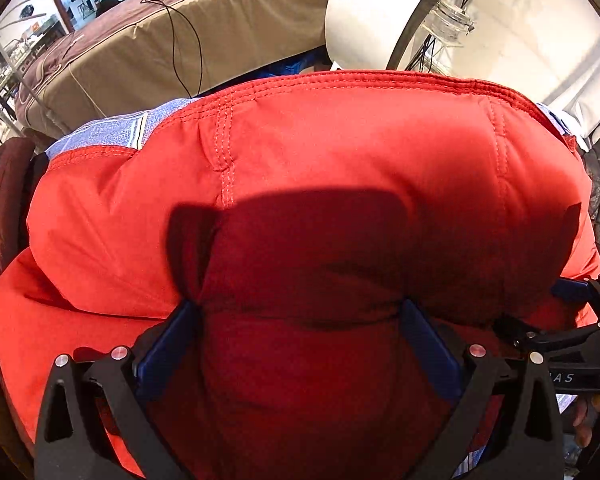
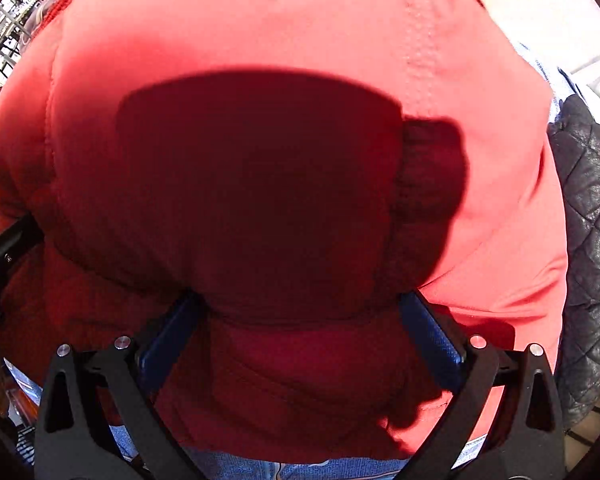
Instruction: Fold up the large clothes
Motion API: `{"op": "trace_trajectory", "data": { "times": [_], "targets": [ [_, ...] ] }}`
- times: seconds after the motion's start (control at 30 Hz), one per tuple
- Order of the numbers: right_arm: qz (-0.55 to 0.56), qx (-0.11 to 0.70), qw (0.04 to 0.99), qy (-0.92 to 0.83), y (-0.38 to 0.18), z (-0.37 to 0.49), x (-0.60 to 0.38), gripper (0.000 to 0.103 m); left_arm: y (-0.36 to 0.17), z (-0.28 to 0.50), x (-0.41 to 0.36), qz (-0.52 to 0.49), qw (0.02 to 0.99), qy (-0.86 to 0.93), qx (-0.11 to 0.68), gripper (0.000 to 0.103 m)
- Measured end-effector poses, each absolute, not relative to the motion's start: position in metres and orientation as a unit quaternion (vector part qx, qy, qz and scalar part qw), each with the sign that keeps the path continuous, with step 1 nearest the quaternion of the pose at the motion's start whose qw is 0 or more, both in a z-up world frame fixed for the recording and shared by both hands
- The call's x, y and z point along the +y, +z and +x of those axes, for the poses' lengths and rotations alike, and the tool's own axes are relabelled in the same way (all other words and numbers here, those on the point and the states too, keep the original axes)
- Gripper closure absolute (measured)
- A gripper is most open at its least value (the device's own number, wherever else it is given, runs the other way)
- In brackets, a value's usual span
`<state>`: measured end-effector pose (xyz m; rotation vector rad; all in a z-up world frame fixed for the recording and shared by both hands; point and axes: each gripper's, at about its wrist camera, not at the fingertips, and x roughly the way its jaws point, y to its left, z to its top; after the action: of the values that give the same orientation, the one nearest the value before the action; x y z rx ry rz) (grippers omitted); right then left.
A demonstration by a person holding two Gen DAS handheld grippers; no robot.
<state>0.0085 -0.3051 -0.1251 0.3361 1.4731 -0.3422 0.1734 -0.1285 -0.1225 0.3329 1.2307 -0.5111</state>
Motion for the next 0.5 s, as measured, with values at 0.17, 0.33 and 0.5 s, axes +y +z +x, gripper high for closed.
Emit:
{"op": "trace_trajectory", "data": {
  "times": [0.17,0.33,0.5],
  "targets": [
    [0.145,0.674,0.708,-0.153,-0.135,0.014,-0.304,0.004,-0.129,0.175,-0.132,0.154,0.772,-0.234,0.570,0.004],
    [0.137,0.674,0.709,-0.155,-0.143,0.013,-0.302,0.004,-0.137,0.176,-0.132,0.154,0.774,-0.238,0.567,0.004],
    [0.130,0.675,0.708,-0.163,-0.145,0.013,-0.295,0.004,-0.140,0.179,-0.133,0.155,0.770,-0.240,0.571,0.004]
  ]
}}
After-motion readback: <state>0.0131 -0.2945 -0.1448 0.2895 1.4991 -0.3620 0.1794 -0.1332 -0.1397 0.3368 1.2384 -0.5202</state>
